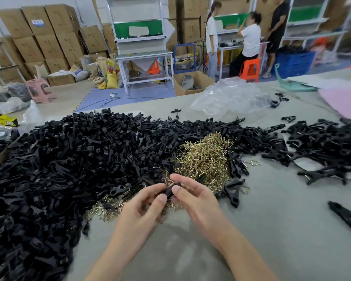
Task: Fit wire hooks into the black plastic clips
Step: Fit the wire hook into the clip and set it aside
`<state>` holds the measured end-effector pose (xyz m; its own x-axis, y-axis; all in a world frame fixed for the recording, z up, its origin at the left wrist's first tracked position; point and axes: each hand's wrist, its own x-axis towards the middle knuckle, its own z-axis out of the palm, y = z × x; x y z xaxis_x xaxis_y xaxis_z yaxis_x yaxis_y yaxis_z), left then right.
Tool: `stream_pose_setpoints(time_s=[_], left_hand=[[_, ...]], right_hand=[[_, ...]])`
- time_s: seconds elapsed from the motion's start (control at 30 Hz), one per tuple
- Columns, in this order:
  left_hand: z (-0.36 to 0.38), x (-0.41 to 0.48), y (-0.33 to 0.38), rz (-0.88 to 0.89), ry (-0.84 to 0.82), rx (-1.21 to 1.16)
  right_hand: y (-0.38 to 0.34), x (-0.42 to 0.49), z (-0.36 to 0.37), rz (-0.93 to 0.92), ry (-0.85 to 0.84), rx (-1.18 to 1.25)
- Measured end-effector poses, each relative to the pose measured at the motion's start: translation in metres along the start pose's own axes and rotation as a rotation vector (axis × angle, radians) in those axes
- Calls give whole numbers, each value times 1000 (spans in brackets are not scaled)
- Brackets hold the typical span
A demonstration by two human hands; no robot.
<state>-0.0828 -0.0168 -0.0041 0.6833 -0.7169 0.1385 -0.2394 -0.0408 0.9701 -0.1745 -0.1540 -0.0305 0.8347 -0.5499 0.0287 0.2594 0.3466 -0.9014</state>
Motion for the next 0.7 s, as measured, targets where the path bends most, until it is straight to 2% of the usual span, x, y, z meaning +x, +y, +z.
stream_pose_setpoints(time_s=[0.17, 0.23, 0.43, 0.5, 0.6, 0.7], left_hand=[[34, -2, 22, 202, -102, 366], [56, 4, 33, 271, -164, 431], [172, 48, 81, 328, -222, 404], [216, 72, 110, 318, -280, 307], [265, 98, 139, 304, -451, 267], [277, 97, 125, 294, -461, 292]], right_hand=[[-26, -37, -41, -125, 99, -20], [-44, -49, -58, -169, 155, -45], [-98, -75, -105, -320, 498, 250], [-109, -88, -118, -311, 589, 235], [-122, -102, -135, -282, 671, 190], [-131, -114, -149, -265, 695, 143]])
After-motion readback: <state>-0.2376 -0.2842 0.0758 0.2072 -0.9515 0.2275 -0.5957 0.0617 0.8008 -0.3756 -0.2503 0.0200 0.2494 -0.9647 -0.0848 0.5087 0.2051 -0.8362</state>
